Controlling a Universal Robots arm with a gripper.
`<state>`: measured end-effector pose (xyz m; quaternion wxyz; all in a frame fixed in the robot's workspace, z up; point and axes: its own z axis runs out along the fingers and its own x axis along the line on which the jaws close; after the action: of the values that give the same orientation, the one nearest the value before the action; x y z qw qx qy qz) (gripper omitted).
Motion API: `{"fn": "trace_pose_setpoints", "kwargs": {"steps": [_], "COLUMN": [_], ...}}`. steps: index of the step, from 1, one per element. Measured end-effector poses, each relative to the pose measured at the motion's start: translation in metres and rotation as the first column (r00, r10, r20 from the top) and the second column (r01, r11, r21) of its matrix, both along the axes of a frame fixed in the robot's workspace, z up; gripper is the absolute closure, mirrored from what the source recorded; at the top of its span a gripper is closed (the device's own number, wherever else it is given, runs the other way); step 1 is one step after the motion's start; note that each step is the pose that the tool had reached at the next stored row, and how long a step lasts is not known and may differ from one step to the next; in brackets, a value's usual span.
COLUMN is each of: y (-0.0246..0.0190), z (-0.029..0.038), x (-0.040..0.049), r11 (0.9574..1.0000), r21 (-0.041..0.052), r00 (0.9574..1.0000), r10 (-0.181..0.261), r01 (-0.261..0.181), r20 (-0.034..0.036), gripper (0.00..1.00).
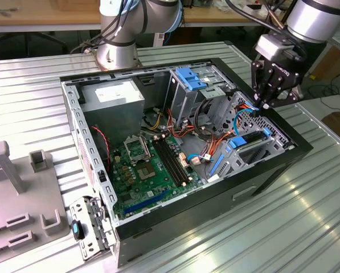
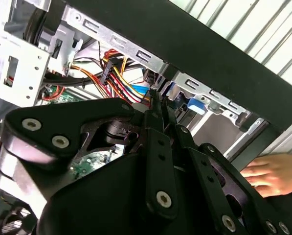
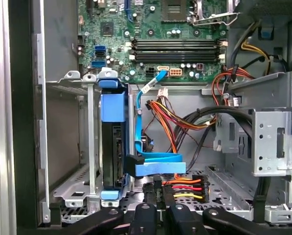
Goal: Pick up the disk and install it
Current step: 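Insert the first disk wire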
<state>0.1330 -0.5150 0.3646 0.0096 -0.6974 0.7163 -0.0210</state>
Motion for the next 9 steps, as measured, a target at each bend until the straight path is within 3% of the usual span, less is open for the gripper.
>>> {"fn": "trace_pose_setpoints", "kwargs": {"steps": [3,5,6,9], "y": [0.0,-0.001,-0.0034,-0.0161], "z": [-0.0001,-0.0001,-0.0001,-0.0002], "x": [0.0,0.0,0.0,0.0], "r11": [0.9984,0.9974,0.9974,0.9974], "r21": [0.0001,-0.0001,-0.0001,0.0006], "r00": [0.9984,0.9974,0.9974,0.9974], "r10": [-0.057,-0.072,-0.072,-0.072], "r01": [0.057,0.072,0.072,0.072], "r20": [0.0,0.0,0.0,-0.0001], "gripper": [0.83,0.83,0.83,0.83]}}
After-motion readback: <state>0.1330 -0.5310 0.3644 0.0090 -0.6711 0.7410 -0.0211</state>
